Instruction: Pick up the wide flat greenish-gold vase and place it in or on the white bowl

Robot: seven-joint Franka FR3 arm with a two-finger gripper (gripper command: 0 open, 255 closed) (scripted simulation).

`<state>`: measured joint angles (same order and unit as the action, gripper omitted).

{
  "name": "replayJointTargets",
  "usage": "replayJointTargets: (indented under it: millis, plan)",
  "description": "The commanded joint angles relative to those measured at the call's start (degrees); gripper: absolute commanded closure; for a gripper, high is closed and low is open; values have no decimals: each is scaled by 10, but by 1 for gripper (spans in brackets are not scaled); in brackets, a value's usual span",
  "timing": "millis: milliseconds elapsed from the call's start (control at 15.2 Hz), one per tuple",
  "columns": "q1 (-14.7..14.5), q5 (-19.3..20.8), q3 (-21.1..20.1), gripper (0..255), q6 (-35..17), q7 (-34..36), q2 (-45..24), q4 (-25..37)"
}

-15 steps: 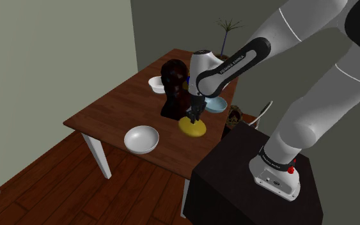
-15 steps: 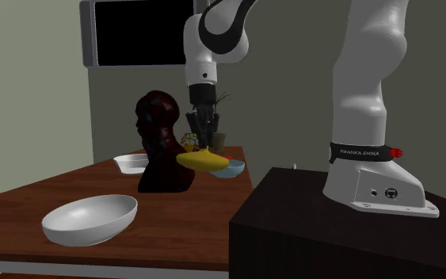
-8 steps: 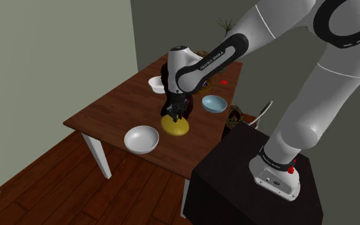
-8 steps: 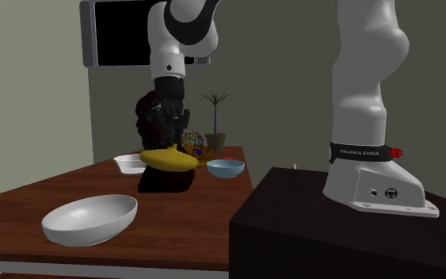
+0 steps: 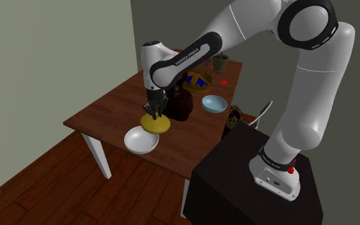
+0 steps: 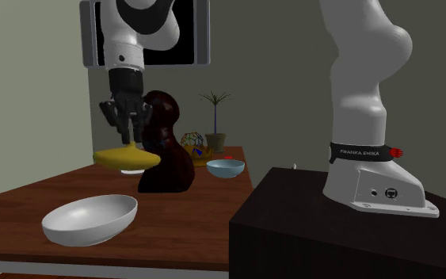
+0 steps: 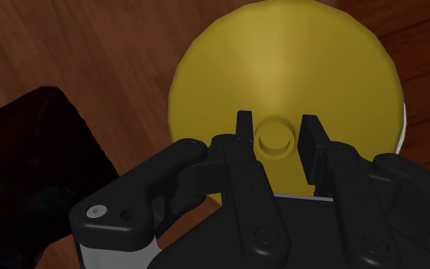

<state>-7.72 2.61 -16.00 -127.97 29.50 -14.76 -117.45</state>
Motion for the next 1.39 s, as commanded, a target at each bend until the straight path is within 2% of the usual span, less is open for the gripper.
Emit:
replayJointTargets:
  millis: [0,264,1320]
  plan:
    - [-12,10,-2,255,27,17,-35,60]
    - [-42,31,-1,255,81,46,-116,195]
    - [-51,51,12,255,-11,56,-186,170]
